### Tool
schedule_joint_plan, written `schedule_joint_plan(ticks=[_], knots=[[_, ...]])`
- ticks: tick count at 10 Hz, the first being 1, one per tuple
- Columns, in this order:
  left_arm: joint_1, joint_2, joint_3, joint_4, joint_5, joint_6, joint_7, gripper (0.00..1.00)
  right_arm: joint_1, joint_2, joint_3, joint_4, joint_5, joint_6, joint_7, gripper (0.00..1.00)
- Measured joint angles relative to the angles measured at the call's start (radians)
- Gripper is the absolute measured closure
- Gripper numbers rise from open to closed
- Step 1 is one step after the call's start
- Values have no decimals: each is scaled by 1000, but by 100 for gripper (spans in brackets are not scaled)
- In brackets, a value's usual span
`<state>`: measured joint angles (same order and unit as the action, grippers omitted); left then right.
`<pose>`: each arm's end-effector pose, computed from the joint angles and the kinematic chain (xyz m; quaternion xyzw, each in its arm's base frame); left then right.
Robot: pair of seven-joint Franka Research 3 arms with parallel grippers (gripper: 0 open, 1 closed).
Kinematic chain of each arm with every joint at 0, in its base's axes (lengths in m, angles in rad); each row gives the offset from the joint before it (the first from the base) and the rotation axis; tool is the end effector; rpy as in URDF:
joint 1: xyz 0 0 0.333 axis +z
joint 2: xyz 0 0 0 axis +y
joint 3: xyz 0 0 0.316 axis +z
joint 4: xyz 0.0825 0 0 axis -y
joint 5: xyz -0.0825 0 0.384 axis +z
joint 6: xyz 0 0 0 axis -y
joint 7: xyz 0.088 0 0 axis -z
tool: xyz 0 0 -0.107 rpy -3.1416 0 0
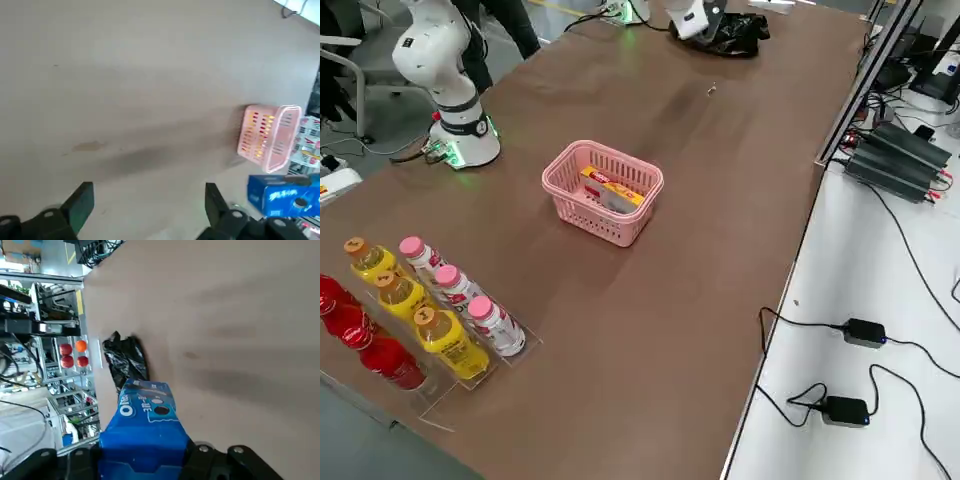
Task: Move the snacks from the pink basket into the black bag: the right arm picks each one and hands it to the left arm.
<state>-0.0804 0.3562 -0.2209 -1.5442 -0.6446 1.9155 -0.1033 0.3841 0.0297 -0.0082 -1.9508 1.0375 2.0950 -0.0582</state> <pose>0.6340 -0.2213 0.4702 0.9419 0.0172 -0.0583 0.3303 0.5298 0.2541 0.4948 -0.8948 0.0312 0.0209 0.4449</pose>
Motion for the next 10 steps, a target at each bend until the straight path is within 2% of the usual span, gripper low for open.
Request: schedule_joint_plan(ticks=[3, 6, 7, 10], knots=[[1, 0, -73, -65, -115, 153, 6, 1, 147, 76, 1, 93, 57, 185, 150, 56], [2, -5, -87, -75, -136, 141, -52, 1, 265, 165, 1, 170, 60, 356, 266, 56], [10, -26, -85, -74, -101, 90, -151, 1, 283, 183, 1, 191, 60, 378, 289, 56], [79, -142, -76, -68, 140, -85, -514, 2, 288, 197, -3, 207, 61, 385, 301, 56]])
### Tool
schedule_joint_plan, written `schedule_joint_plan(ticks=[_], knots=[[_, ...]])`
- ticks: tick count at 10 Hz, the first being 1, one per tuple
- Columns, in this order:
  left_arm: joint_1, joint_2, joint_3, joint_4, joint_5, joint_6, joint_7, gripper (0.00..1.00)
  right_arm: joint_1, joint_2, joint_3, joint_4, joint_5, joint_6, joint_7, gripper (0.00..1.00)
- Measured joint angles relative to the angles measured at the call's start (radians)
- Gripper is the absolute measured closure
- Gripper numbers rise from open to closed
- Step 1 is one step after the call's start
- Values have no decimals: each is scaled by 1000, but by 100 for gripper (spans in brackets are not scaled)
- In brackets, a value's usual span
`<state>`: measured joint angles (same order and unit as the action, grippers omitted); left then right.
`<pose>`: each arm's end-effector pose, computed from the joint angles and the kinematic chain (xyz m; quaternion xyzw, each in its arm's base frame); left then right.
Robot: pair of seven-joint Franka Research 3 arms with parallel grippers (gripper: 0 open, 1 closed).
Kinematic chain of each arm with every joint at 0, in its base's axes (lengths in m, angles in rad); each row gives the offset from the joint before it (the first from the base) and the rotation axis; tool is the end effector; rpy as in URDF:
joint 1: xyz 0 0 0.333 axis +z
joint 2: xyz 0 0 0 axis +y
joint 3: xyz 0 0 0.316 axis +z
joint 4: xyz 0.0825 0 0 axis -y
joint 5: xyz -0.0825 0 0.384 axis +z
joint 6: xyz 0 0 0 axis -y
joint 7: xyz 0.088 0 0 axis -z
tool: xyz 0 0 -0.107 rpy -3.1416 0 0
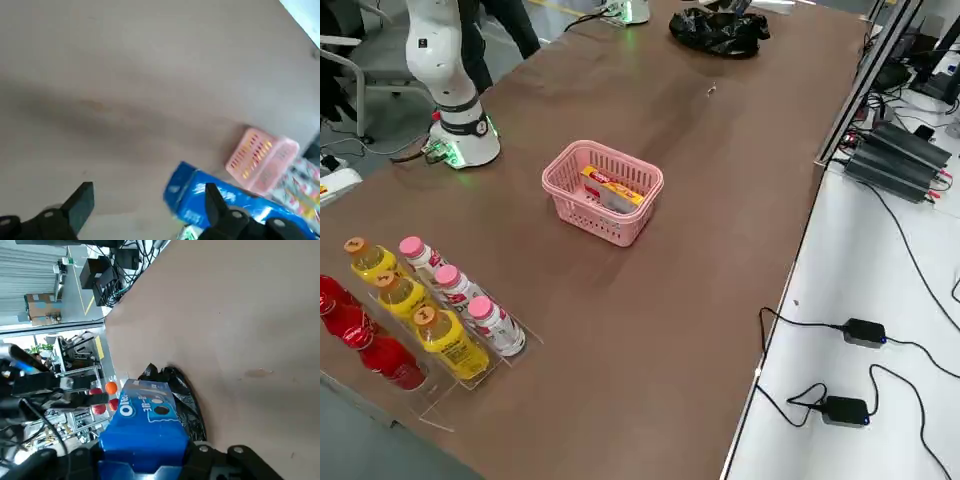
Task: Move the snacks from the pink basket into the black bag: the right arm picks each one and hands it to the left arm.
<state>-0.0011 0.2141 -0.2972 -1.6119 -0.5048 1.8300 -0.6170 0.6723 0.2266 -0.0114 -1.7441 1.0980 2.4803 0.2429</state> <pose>0.5949 -0.2076 0.5181 0.9375 0.2172 -0.1154 0.2462 0.5270 0.4063 0.4965 -0.8740 0.1391 -0.0134 0.4655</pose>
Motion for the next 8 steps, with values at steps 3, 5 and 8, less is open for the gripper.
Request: schedule_joint_plan(ticks=[3, 5, 8], knots=[[3, -40, -7, -1, 105, -65, -344, 0, 0, 0, -1, 1, 0, 0, 1, 56], [-14, -39, -16, -3, 106, -62, -499, 0, 0, 0, -1, 1, 0, 0, 1, 56], [-76, -27, -23, -3, 110, -56, -748, 0, 0, 1, -1, 1, 0, 0, 1, 56]])
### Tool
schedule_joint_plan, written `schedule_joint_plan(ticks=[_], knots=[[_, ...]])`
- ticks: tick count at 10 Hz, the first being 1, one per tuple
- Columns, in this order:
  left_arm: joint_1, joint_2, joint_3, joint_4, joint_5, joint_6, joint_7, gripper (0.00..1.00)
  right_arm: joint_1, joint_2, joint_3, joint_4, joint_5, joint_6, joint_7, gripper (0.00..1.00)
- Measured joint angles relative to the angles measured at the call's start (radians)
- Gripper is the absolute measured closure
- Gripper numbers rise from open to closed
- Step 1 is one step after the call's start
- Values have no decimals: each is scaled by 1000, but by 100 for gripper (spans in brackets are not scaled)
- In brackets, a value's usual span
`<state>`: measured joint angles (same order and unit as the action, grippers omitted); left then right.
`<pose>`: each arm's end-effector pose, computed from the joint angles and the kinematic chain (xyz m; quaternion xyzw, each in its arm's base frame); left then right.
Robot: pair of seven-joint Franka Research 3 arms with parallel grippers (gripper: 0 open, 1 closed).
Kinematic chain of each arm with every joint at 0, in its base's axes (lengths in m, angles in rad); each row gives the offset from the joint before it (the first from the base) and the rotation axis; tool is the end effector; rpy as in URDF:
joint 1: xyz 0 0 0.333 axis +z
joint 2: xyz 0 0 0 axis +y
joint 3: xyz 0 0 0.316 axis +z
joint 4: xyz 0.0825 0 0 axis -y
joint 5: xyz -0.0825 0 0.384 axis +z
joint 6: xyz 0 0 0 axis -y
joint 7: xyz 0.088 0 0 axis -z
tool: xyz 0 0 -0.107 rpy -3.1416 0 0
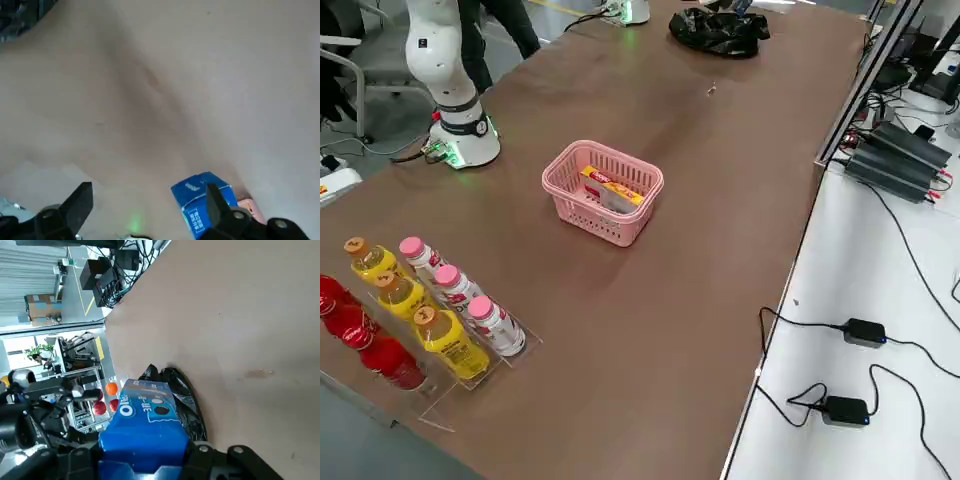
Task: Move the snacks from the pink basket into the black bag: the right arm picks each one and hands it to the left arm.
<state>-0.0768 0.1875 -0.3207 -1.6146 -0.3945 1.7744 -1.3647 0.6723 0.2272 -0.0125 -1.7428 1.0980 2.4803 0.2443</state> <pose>0.5620 -0.2565 0.5249 0.8424 0.4917 -0.1761 0.1328 0.5276 0.4059 0.4968 -0.8737 0.1400 -0.0137 0.4657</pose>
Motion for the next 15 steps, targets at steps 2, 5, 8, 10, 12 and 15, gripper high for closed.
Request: schedule_joint_plan(ticks=[2, 5, 8, 10, 12, 15], knots=[[-41, 19, -1, 0, 1, 32, -140, 0, 0, 0, 0, 0, 0, 0, 0, 56], [-50, 44, -1, 23, 1, 64, -317, 0, 17, 0, 1, 0, 0, 11, 1, 56], [-50, 95, 1, 72, 1, 71, -409, 0, 41, 1, 1, 0, 0, 39, 7, 56], [-63, 105, -3, 79, 1, 71, -411, 0, 49, 1, 1, 0, 0, 51, 7, 56], [-93, 105, -5, 83, 1, 71, -419, 0, 65, 3, 1, 0, 0, 77, 15, 56], [-118, 106, -5, 84, 1, 70, -421, 5, 76, 4, 1, 1, 0, 83, 36, 56]])
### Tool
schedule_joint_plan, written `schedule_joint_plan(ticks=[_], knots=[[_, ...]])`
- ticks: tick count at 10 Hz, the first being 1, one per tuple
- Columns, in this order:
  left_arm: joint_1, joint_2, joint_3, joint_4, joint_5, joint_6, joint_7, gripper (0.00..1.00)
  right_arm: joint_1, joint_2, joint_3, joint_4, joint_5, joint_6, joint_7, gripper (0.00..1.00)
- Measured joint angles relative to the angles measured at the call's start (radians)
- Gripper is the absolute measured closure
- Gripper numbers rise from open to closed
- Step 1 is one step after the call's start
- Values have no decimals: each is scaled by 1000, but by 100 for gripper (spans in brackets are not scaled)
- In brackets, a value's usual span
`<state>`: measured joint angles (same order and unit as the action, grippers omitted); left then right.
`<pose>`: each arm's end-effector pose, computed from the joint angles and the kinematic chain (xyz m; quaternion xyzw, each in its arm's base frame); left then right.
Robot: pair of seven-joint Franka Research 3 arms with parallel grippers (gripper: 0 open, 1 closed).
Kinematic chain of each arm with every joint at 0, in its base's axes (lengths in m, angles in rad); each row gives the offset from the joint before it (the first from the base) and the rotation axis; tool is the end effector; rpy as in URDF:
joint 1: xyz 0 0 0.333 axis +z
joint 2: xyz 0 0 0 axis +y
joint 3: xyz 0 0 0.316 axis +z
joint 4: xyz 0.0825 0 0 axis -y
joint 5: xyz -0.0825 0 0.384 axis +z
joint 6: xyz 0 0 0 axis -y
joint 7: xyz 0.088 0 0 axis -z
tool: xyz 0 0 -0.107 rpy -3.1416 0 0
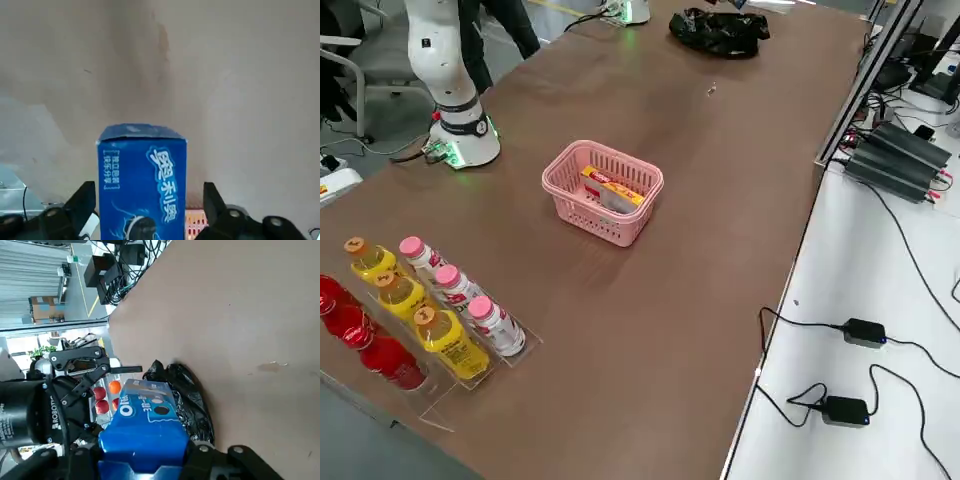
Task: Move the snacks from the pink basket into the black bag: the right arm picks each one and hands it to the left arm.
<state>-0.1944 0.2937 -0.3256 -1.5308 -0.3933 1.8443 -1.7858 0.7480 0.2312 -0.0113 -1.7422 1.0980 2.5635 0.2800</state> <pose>0.5631 -0.3291 0.5073 0.7490 0.6196 -0.2075 0.1097 0.5033 0.4390 0.4996 -0.8713 0.1412 -0.0229 0.4694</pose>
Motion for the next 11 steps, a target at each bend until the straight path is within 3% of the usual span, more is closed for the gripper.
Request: schedule_joint_plan(ticks=[1, 2, 3, 5, 7, 8, 11], knots=[[-8, 0, 0, 0, 0, 0, 0, 15, 3, 0, 0, 0, 0, 3, 2, 56], [-10, 1, 0, 0, 1, -2, 0, 33, 4, 1, 0, 0, 0, 8, 2, 56], [-10, 1, 0, 0, 2, -6, 2, 41, 5, 2, 0, 0, 0, 8, -2, 56], [-9, 2, 1, 0, 2, -11, 5, 49, 6, 3, 0, 0, 0, 9, -7, 56], [-8, 1, 1, 1, 2, -11, 5, 49, 7, 3, 0, 1, 0, 12, -6, 51], [-6, 2, 1, 1, 2, -11, 10, 49, 7, 4, -1, 3, 0, 15, -2, 45], [23, 3, 17, 1, 35, -40, 67, 49, 12, 3, 0, 6, 0, 17, 6, 1]])
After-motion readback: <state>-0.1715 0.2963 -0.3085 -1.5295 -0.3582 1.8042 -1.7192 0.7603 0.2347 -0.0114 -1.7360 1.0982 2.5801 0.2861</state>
